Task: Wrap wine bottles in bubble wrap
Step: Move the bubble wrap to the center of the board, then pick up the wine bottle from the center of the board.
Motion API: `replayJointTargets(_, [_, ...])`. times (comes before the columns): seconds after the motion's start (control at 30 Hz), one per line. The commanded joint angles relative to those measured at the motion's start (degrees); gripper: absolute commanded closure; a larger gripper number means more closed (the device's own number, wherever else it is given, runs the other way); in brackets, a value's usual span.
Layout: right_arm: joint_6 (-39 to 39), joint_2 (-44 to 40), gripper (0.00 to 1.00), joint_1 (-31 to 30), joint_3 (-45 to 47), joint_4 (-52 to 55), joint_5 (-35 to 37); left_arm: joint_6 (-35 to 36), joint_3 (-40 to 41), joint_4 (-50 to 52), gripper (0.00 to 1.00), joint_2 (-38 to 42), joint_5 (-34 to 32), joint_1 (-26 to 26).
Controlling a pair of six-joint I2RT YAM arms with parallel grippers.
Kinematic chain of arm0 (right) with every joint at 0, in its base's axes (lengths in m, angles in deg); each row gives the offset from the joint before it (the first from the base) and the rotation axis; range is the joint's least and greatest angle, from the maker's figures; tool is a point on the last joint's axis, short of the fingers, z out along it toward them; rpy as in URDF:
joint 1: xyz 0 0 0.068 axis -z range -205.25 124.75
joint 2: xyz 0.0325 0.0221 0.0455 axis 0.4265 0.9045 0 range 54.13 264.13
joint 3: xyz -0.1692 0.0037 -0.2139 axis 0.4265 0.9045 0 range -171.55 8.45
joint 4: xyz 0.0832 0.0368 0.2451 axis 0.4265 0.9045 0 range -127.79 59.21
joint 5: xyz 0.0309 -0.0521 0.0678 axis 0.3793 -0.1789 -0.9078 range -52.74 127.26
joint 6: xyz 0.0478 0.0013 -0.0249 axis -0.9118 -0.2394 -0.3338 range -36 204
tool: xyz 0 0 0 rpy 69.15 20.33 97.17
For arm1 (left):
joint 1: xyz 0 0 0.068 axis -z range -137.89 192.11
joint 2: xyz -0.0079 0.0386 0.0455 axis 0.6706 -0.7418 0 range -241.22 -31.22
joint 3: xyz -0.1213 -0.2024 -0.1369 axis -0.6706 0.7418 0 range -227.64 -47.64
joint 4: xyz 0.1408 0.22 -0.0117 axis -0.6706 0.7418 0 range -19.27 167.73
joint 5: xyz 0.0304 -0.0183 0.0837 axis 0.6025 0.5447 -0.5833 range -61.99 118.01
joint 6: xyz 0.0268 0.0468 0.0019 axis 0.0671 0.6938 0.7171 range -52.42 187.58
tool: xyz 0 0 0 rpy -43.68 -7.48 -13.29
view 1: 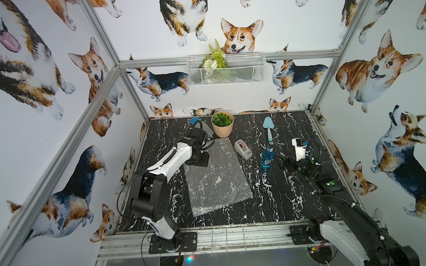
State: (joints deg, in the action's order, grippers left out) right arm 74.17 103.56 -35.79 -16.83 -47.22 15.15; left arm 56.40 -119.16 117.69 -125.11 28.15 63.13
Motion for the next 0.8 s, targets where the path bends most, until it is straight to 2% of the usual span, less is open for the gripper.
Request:
replayJointTargets(0.0, [-3.2, 7.5, 0.06, -2.5, 2.3, -20.5, 1.2, -6.1, 1.9, -2.1, 0.17, 3.4, 8.8, -0.2])
replayJointTargets(0.1, [-0.8, 13.3, 0.08, -5.6, 4.0, -28.0, 4.9, -9.6, 5.4, -6.2, 0.07, 6.4, 13.6, -0.4])
replayJointTargets(0.2, [1.2, 18.5, 0.11, -7.8, 5.0, -33.1, 7.9, -12.9, 8.7, -10.7, 0.05, 8.4, 18.9, -1.1])
replayJointTargets(0.47, [0.1, 27.4, 0.19, -9.9, 5.9, -40.9, 12.1, -12.4, 8.8, -10.0, 0.05, 8.6, 19.5, -1.6])
replayJointTargets(0.57, [-0.1, 30.2, 0.21, -10.0, 5.5, -43.1, 11.6, -12.2, 9.2, -10.0, 0.05, 9.2, 19.5, -1.8])
replayJointTargets(0.77, [-0.3, 35.4, 0.35, -10.1, 6.1, -50.8, 11.8, -12.8, 11.5, -10.1, 0.04, 10.5, 19.0, -2.7])
